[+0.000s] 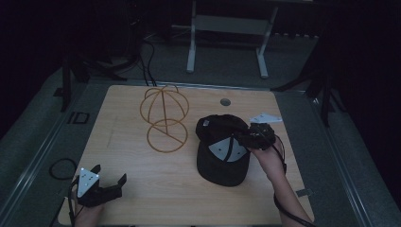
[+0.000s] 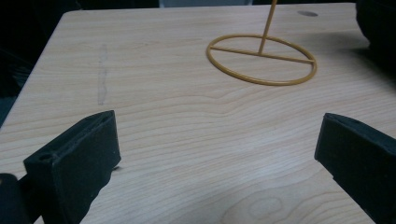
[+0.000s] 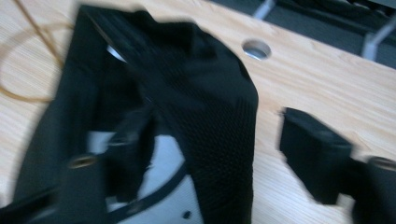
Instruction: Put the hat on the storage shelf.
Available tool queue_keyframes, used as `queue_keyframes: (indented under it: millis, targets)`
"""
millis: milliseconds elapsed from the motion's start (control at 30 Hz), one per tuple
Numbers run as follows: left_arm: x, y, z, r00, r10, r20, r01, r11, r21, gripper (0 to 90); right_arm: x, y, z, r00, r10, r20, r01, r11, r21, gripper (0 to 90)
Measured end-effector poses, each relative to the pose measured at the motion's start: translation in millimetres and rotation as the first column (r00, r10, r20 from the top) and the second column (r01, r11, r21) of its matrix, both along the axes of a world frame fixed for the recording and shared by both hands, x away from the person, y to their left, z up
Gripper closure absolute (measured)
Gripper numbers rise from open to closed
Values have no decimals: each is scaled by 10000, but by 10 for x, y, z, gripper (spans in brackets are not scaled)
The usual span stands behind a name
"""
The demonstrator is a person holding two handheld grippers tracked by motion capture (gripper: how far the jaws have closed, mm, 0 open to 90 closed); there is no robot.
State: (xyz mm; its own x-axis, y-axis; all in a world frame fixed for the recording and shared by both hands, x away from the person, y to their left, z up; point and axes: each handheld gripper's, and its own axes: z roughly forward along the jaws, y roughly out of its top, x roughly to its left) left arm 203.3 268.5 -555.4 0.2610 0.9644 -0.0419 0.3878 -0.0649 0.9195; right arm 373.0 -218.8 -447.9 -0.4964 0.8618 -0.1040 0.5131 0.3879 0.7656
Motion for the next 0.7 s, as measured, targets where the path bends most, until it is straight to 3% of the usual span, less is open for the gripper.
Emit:
queue_keyframes:
  millis: [67, 200, 333, 500, 700]
  targets:
    - [1, -5, 0, 10000, -14, -5, 14, 10000, 26, 5, 34, 8, -72, 9997, -187, -131, 185, 9996, -191, 418]
    - [7, -9, -7, 10000, -52, -62, 51, 10000, -27, 5, 98, 9, -178, 9959, -620, -657, 596, 9975, -387, 464]
    - [15, -18, -15, 9999, -114, -104, 114, 9999, -27, 5, 119, 10, -209, 9936, -885, -697, 857, 9954, -430, 524]
    - [25, -24, -23, 9998, -73, -182, 72, 10000, -5, 5, 126, 16, -236, 9918, -1140, -583, 1105, 9920, -603, 877]
    - [26, -21, -19, 9997, -92, -226, 91, 9999, -43, 5, 107, 33, -205, 9925, -1172, -349, 1163, 9929, -268, 888]
